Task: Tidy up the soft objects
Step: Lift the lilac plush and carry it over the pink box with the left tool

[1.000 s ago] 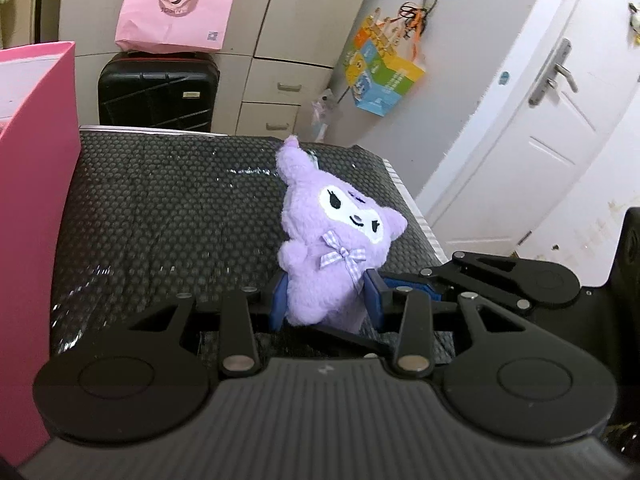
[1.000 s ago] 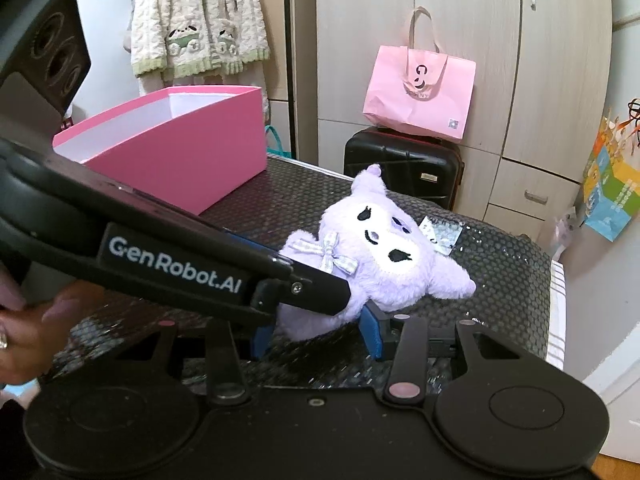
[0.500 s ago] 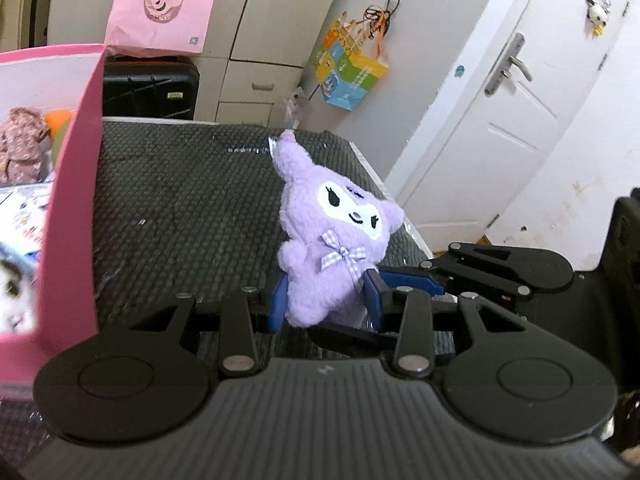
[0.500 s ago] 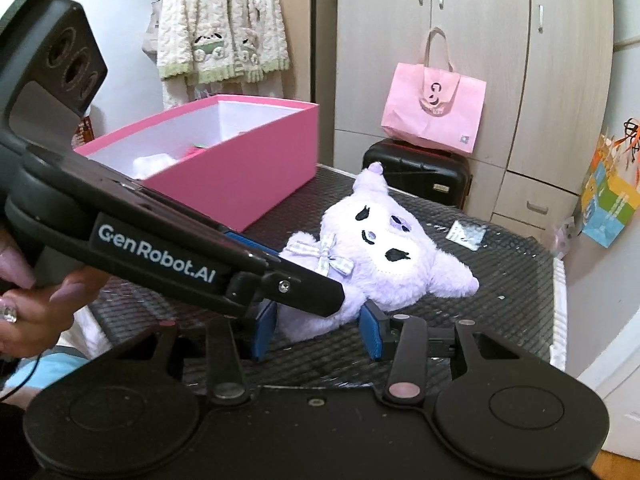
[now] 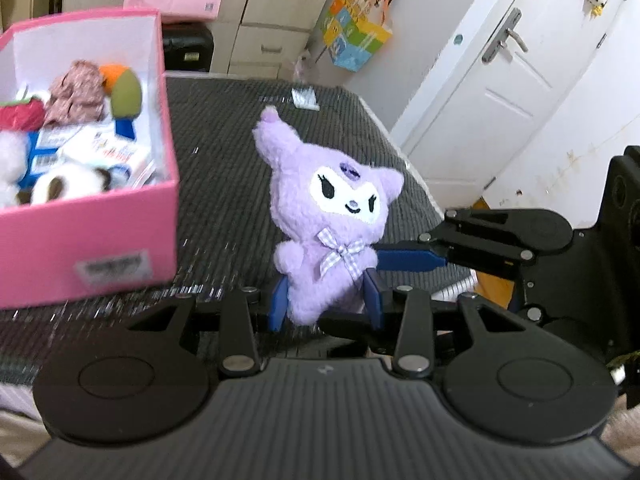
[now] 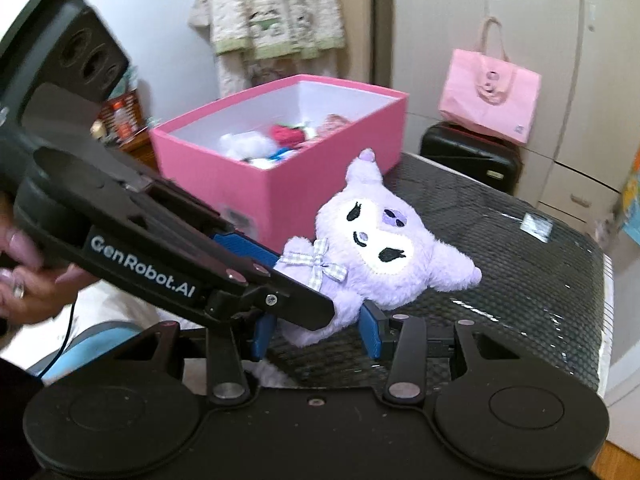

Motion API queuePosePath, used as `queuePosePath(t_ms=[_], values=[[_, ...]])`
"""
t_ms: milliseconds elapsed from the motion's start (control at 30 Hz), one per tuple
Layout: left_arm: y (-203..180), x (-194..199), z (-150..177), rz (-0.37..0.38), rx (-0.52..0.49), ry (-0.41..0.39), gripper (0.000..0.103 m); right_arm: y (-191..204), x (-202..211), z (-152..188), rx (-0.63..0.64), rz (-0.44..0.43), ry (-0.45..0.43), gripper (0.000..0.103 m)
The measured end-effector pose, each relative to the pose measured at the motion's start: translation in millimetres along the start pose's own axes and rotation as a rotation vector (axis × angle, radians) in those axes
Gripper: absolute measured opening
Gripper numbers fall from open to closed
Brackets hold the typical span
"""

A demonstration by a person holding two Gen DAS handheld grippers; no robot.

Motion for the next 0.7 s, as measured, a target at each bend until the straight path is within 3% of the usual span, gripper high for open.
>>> queuePosePath(t_ms=[100,367,533,700], values=[[8,15,4,0.006,0.027,0.043,0.038,17,3,-4,0.020,-0.042,0.012,0.049],[15,64,16,-0.001,0.039,0.057,0.038,58,15,-21,0.121,-0.120,0.012,0.049],[23,87,14,-0.010,0.050,0.034,0.038,76,16,-35,0.180,-0.134,0.000,0.049],[28,107,-1,-0.040,0.013,-0.044,0.038,90,14,-59,0.260,-0.098,-0.051,0.049]])
Point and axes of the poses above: each gripper's, at about its wrist camera, not at the fingertips, and x roughly against the way its jaws point, y to its left, z to its underside, the point moved 4 cm from there along -x, roughly the way its jaws point, and after that the axes turned 6 degrees about -y, right-handed, at the moved point
